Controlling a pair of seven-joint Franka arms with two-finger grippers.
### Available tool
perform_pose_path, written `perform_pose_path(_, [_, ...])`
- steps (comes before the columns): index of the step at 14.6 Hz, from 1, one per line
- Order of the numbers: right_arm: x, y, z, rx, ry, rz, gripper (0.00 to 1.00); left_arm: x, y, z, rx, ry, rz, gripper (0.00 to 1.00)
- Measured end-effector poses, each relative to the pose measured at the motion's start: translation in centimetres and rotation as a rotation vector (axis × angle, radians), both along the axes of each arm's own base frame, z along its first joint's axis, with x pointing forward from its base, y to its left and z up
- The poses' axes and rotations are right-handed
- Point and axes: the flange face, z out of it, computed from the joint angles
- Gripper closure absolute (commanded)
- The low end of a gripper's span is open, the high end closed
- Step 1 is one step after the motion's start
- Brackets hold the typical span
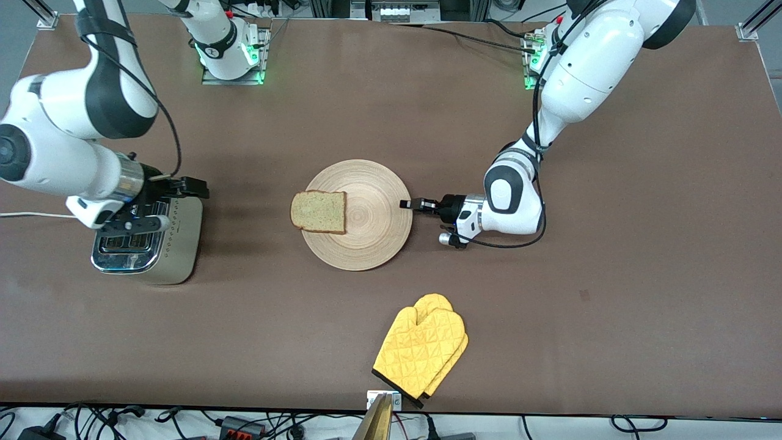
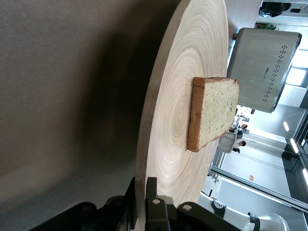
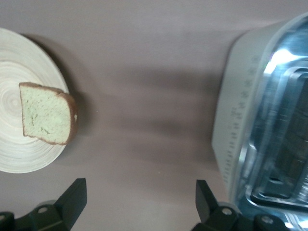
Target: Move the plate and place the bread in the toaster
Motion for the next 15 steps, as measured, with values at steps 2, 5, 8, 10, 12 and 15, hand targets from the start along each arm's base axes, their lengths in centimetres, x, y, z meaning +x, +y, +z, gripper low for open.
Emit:
perform_pose_path(2, [0.1,2.3,-1.5,-0.001,0.005,0.032,0.0,0.2,0.0,0.1,-0.002,-0.004,0.002,0.62])
perform_pose_path(5, [0.1,5.3,-3.7,-0.008,0.009,0.047,0.0,0.9,0.7,0.2,-0.001,-0.01,0.016,0.47])
perform_pose_path(8, [0.0,6.8,-6.0,0.056,0.05,0.012,0.0,2.0,2.8,0.1,0.015,-0.021,0.03,0.48])
perform_pose_path(10, [0.3,7.3,-7.4,0.105,0.065,-0.025,0.0,3.6,6.3,0.3,0.041,-0.047,-0.022,0.48])
perform_pose_path(12, [0.3,7.7,-8.8,0.131,0.067,-0.048,0.0,5.9,11.5,1.9,0.008,-0.053,-0.088,0.48])
perform_pose_path(15, [-0.3,8.5,-11.5,0.19,0.082,-0.106,0.0,8.4,20.6,5.2,-0.018,-0.025,-0.186,0.48])
